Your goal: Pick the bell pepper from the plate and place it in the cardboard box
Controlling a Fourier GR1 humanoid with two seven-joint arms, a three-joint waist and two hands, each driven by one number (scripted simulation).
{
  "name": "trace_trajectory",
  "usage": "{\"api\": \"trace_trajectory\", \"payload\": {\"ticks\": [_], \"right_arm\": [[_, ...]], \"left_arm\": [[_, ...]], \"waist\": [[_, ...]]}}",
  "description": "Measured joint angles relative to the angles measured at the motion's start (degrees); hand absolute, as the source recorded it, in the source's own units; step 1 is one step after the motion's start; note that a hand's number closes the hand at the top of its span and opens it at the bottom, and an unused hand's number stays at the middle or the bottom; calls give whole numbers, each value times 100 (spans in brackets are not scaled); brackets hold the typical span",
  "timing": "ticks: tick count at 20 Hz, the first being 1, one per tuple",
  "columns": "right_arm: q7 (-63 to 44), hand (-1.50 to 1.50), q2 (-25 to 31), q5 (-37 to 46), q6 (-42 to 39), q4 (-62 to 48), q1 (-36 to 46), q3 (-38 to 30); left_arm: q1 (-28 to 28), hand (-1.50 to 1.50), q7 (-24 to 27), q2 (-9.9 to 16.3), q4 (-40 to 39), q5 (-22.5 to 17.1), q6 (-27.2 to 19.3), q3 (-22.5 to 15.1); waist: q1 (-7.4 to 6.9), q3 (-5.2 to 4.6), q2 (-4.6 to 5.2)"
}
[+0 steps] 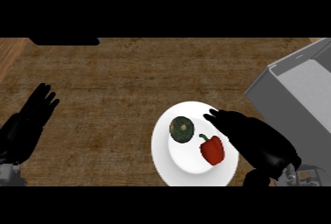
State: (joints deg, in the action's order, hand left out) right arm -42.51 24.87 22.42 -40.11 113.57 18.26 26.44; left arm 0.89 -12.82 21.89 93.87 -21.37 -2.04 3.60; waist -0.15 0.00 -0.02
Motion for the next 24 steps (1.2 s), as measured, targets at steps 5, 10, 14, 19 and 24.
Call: {"api": "trace_trajectory", "payload": {"ticks": [5,10,14,19,24], "right_arm": [[311,-150,-276,360,-57,-152,-32,-71],[768,-150,-460,925,28,-259,-192,36],[777,-150,-587,1251,-122,-163,-249,95],[743,-150,-856,1501,-334,-429,-129,62],[923,-150,-1020,1913,-285,-675,-230,112]], "left_arm": [[-20,0,55,-123,-75,147,137,96],[146,0,72,-262,-291,296,206,195],[186,0,-75,-343,-200,373,207,239],[23,0,-291,-385,152,390,267,334],[100,0,-268,-520,29,540,330,368]], "waist": [[0,1,2],[4,0,1],[6,0,0],[-7,-1,-2],[2,0,1]]}}
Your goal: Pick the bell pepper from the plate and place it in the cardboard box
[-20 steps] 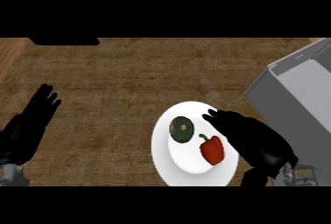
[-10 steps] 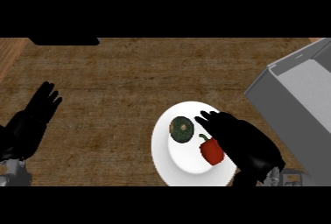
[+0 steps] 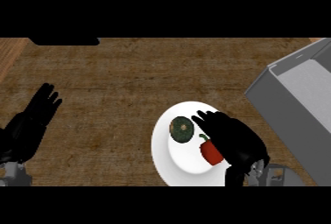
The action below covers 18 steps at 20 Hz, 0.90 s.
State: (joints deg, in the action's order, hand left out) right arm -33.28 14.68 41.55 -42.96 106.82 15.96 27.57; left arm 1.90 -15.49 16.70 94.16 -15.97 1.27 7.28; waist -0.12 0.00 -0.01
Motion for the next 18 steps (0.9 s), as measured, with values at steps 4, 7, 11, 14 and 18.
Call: {"api": "trace_trajectory", "payload": {"ticks": [4,7,11,14,18], "right_arm": [[-87,-150,-161,230,-127,19,-72,19],[-70,-150,-314,477,-64,-229,-26,84],[103,-150,-357,729,-51,-398,-53,91],[329,-150,-263,799,-55,-437,-177,-12],[342,-150,-440,990,-147,-624,-90,-2]], "left_arm": [[25,0,50,-70,-62,59,90,70],[-72,0,32,-151,61,126,100,59],[-56,0,26,-167,50,125,203,169],[22,0,-35,-166,21,154,215,237],[-11,0,74,-282,-49,214,278,243]], "waist": [[4,-1,-1],[-5,0,-1],[-2,0,-1],[4,-1,-1],[0,0,-1]]}}
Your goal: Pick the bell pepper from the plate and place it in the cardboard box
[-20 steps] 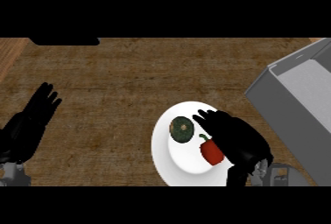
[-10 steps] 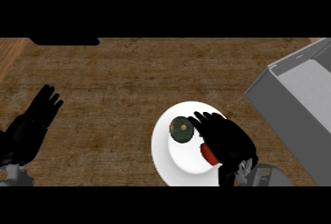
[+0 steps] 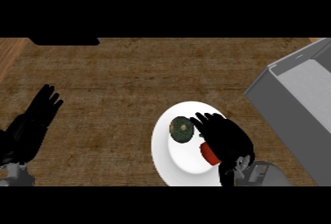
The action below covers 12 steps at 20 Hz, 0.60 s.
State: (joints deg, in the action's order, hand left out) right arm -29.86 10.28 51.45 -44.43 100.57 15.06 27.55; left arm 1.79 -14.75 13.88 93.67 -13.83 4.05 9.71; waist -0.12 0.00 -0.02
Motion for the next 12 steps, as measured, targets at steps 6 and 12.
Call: {"api": "trace_trajectory", "payload": {"ticks": [6,12], "right_arm": [[444,-150,1,344,289,-600,23,-49],[671,-150,-37,586,306,-643,-122,-124]], "left_arm": [[102,0,37,25,-171,17,145,131],[163,0,-16,-67,-159,104,132,153]], "waist": [[-1,1,2],[3,1,2]]}}
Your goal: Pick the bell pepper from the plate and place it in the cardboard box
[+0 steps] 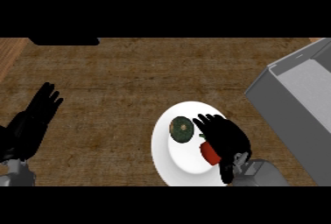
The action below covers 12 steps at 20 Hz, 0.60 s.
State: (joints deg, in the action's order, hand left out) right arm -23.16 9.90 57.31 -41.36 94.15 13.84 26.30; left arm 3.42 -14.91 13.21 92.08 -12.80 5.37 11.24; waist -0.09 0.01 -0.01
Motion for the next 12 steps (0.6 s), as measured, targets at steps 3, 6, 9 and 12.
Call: {"api": "trace_trajectory", "payload": {"ticks": [3,6,9,12], "right_arm": [[282,150,99,76,178,-151,-22,-120],[498,150,59,202,380,-203,-43,-55],[653,150,-20,339,526,-221,-35,45],[845,150,-88,456,661,-348,25,23]], "left_arm": [[-128,0,31,3,63,-21,84,56],[-140,0,-9,3,114,-49,125,101],[-182,0,-99,-53,260,-24,93,74],[-286,0,-225,-102,473,-9,78,62]], "waist": [[-4,-2,-2],[-4,0,-1],[-6,0,-2],[-10,0,-2]]}}
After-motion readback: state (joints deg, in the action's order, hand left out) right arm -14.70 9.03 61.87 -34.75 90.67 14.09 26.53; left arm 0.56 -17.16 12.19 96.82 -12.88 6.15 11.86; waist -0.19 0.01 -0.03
